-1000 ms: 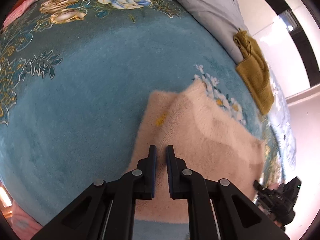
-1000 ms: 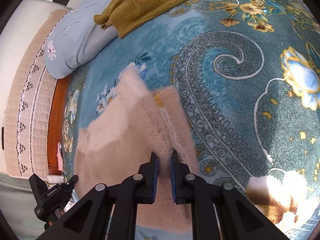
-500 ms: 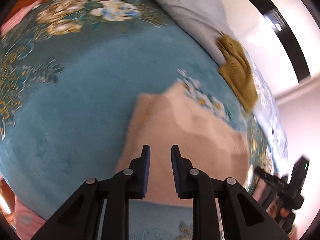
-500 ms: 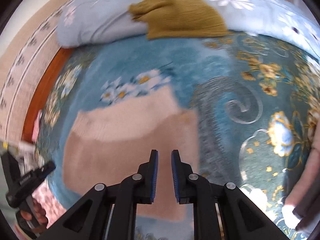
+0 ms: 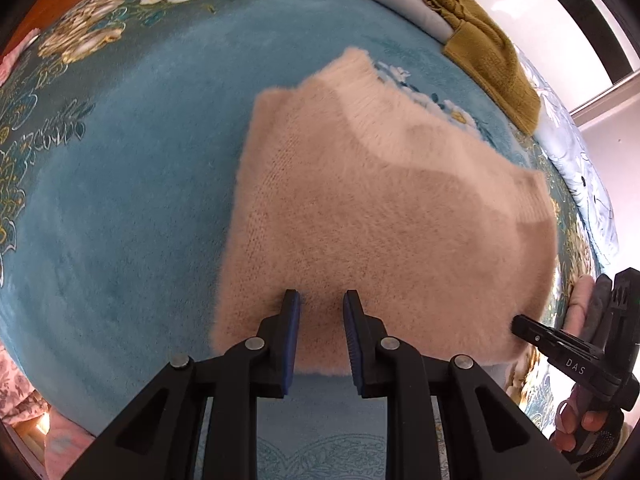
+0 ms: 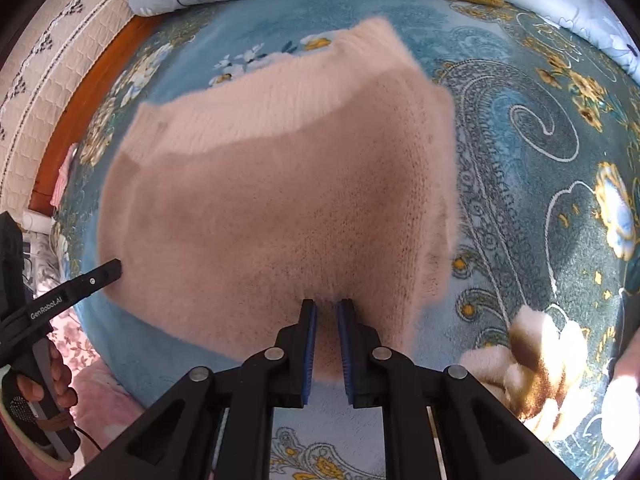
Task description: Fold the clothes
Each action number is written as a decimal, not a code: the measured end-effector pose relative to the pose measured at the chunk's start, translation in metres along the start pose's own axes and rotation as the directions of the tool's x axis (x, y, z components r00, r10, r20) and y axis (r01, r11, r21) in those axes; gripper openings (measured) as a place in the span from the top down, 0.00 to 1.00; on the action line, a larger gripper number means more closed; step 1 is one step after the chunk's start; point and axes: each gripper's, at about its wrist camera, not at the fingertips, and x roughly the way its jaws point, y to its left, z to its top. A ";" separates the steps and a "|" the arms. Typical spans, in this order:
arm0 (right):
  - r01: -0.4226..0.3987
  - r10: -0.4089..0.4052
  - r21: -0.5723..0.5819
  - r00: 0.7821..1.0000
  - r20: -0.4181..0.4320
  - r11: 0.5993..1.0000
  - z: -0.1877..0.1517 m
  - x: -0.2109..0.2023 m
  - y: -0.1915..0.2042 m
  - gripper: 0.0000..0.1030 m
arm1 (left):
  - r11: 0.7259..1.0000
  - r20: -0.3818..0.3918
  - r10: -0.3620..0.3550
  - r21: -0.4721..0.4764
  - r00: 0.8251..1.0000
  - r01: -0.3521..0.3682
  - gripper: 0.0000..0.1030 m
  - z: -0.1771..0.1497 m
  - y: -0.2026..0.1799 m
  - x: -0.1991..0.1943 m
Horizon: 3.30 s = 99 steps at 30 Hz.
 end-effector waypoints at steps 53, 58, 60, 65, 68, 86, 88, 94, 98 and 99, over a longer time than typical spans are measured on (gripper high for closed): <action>-0.415 0.347 0.529 0.910 0.228 0.740 0.047 0.029 -0.110 0.34 | 0.812 0.044 -0.368 -0.472 0.929 0.344 0.31 0.067 0.099 0.057; -0.432 0.354 0.532 0.902 0.248 0.729 0.053 0.031 -0.109 0.31 | 0.752 0.074 -0.429 -0.523 0.900 0.402 0.30 0.074 0.100 0.067; -0.452 0.370 0.536 0.892 0.261 0.713 0.055 0.032 -0.109 0.32 | 0.753 0.071 -0.432 -0.519 0.899 0.403 0.30 0.077 0.095 0.070; -0.469 0.391 0.532 0.883 0.261 0.705 0.058 0.036 -0.106 0.32 | 0.759 0.065 -0.428 -0.515 0.902 0.398 0.36 0.082 0.096 0.070; -0.464 0.385 0.541 0.886 0.260 0.701 0.057 0.034 -0.104 0.34 | 0.757 0.069 -0.421 -0.523 0.905 0.392 0.41 0.080 0.096 0.069; -0.523 0.431 0.367 0.849 0.306 0.770 0.070 -0.050 -0.059 0.66 | 0.808 0.155 -0.357 -0.444 0.921 0.388 0.73 0.066 0.062 -0.004; -0.546 0.450 0.335 0.832 0.324 0.768 0.068 -0.065 -0.053 0.66 | 0.813 0.179 -0.364 -0.418 0.914 0.406 0.74 0.063 0.059 -0.021; -0.593 0.487 0.253 0.788 0.377 0.764 0.050 -0.111 -0.044 0.66 | 0.824 0.259 -0.387 -0.333 0.885 0.458 0.74 0.052 0.042 -0.077; -0.621 0.503 0.204 0.753 0.424 0.757 0.035 -0.144 -0.045 0.66 | 0.829 0.299 -0.412 -0.270 0.861 0.491 0.74 0.035 0.031 -0.109; -0.628 0.508 0.193 0.743 0.436 0.754 0.031 -0.153 -0.047 0.66 | 0.830 0.307 -0.420 -0.251 0.854 0.498 0.74 0.031 0.024 -0.117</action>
